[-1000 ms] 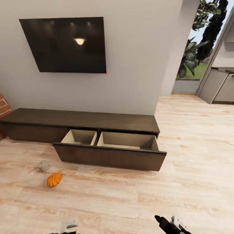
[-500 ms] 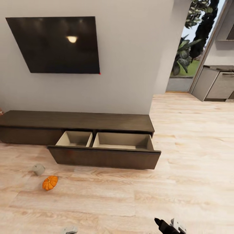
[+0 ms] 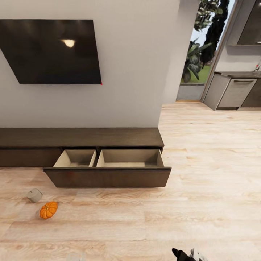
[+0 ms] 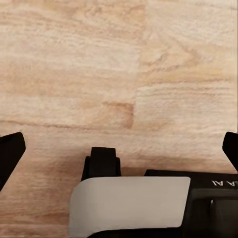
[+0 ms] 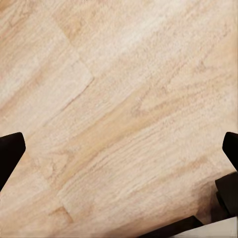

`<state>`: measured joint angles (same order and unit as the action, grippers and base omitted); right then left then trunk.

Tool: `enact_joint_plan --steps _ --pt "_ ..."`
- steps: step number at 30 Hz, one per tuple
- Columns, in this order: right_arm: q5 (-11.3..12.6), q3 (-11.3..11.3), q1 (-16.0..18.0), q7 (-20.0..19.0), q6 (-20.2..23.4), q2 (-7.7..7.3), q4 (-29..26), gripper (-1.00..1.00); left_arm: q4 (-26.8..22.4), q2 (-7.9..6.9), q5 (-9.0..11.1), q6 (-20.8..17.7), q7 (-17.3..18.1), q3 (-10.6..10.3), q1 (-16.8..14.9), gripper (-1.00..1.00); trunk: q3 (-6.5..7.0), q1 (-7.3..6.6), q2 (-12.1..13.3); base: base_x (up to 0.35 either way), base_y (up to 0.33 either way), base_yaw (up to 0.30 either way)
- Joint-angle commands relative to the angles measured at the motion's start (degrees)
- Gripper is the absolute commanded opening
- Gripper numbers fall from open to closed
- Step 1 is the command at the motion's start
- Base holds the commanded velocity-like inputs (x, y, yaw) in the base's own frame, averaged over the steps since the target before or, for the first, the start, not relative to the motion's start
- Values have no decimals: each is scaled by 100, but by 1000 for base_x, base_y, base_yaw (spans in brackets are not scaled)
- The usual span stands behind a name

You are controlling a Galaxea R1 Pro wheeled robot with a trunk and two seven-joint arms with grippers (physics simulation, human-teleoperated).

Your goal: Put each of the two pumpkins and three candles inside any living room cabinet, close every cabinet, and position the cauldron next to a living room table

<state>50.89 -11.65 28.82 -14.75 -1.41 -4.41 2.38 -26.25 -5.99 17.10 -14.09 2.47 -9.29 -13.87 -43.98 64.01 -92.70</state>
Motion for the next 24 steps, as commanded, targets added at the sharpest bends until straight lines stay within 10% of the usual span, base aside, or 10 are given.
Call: enact_joint_plan --steps 1,24 --pt "59 -48 7 -44 -14 1 25 100 18 -6 19 -19 -1 -27 -2 100 14 -23 39 0 0 -10" --pt "2 -126 -43 -76 -47 -16 -61 100 322 113 9 11 87 37 174 100 31 -44 78 23 53 0"
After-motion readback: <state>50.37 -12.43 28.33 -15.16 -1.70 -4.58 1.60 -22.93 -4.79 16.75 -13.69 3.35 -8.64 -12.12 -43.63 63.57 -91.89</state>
